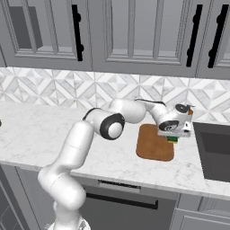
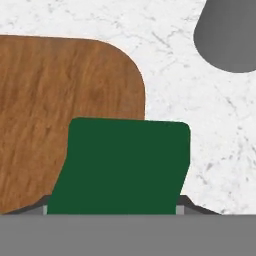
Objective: Pick up the sponge from the counter and clean the cutting board by briefly scrubbing or pressing down on the cutting board. Once finished, release the sponge.
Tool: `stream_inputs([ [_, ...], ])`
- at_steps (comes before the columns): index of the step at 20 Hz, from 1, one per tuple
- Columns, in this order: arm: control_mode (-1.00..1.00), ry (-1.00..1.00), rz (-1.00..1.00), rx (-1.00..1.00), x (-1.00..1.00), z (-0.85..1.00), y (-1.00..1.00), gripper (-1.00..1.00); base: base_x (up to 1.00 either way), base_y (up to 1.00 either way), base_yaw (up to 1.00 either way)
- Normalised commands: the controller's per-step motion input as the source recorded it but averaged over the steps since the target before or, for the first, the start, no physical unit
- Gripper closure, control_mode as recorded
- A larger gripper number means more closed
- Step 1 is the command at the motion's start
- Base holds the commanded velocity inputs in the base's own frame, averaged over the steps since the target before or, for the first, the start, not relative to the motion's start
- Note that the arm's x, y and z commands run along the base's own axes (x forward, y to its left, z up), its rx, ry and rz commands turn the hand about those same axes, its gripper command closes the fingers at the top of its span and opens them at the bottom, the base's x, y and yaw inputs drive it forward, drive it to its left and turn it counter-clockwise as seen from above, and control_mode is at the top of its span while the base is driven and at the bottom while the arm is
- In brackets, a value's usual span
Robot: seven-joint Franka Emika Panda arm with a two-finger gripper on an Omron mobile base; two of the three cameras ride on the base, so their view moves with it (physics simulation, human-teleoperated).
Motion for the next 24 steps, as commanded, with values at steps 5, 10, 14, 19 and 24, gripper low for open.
stream_inputs([
  [5,-1.0,-0.01,0.11,0.01,-0.99,-0.95,0.99,1.0,0.0,0.0,0.0],
  [10,-1.0,0.09,0.09,0.09,-0.87,-0.23,1.0,1.0,0.0,0.0,0.0],
  [14,-1.0,0.06,0.09,0.1,-0.54,0.0,1.0,1.0,0.0,0.0,0.0],
  [19,-1.0,0.0,-0.01,0.01,0.41,0.27,0.49,1.0,0.0,0.0,0.0],
  [24,-1.0,0.0,-0.04,0.0,1.0,0.27,-0.07,1.0,0.0,0.0,0.0],
])
